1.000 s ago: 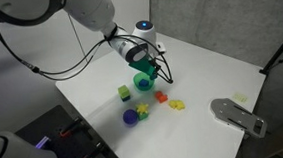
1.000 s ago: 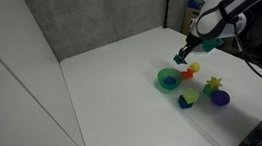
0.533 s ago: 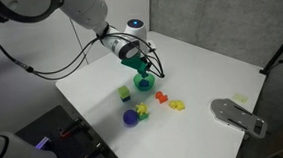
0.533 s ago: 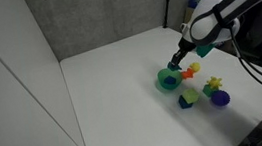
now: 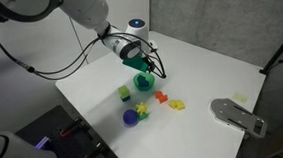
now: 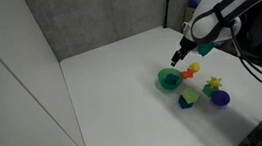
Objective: Put the green bear toy in the green bowl
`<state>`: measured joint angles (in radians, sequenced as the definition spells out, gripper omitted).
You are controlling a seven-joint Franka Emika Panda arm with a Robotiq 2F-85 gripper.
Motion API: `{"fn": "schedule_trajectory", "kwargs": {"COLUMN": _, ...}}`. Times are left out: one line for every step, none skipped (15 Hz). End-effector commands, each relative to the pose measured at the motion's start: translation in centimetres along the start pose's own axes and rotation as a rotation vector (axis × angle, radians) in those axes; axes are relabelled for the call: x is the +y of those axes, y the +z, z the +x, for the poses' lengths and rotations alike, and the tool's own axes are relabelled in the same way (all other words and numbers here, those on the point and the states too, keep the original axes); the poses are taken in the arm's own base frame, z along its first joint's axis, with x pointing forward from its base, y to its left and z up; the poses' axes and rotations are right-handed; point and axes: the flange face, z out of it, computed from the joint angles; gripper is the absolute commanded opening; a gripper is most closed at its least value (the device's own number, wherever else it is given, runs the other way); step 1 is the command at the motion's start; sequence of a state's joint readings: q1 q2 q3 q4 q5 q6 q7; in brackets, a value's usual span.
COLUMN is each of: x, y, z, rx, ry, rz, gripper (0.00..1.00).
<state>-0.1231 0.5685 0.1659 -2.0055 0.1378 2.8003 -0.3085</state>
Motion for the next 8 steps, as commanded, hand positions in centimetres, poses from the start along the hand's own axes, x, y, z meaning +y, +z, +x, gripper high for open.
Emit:
{"fn": "schedule_trajectory", "kwargs": {"x": 0.6, "y": -2.5, "z": 0.4, "rx": -0.008, "ry": 0.051, "rz": -0.002, "gripper": 1.0}}
{"fn": "schedule_trajectory", "kwargs": {"x": 0.8, "y": -3.4, "z": 0.5, "rx": -0.009, "ry": 0.066, "rz": 0.004, "gripper": 1.0}}
{"fn": "schedule_trajectory", "kwargs": {"x": 0.9, "y": -4.4, "z": 0.6, "rx": -0.009, "ry": 0.077, "rz": 0.006, "gripper": 1.0}}
{"fn": "schedule_trajectory", "kwargs": {"x": 1.1, "y": -5.5, "z": 0.6, "rx": -0.011, "ry": 0.09, "rz": 0.009, "gripper": 1.0}}
{"fn": "schedule_trajectory", "kwargs": {"x": 1.2, "y": -6.8, "z": 0.6, "rx": -0.014, "ry": 0.099, "rz": 0.011, "gripper": 1.0}}
{"fn": "schedule_trajectory", "kwargs": {"x": 1.3, "y": -7.8, "z": 0.6, "rx": -0.02, "ry": 0.111, "rz": 0.011, "gripper": 1.0}}
{"fn": "schedule_trajectory", "kwargs": {"x": 1.4, "y": -9.0, "z": 0.6, "rx": -0.027, "ry": 0.125, "rz": 0.01, "gripper": 1.0}}
{"fn": "schedule_trajectory", "kwargs": {"x": 1.5, "y": -10.2, "z": 0.4, "rx": -0.041, "ry": 0.139, "rz": 0.008, "gripper": 1.0}}
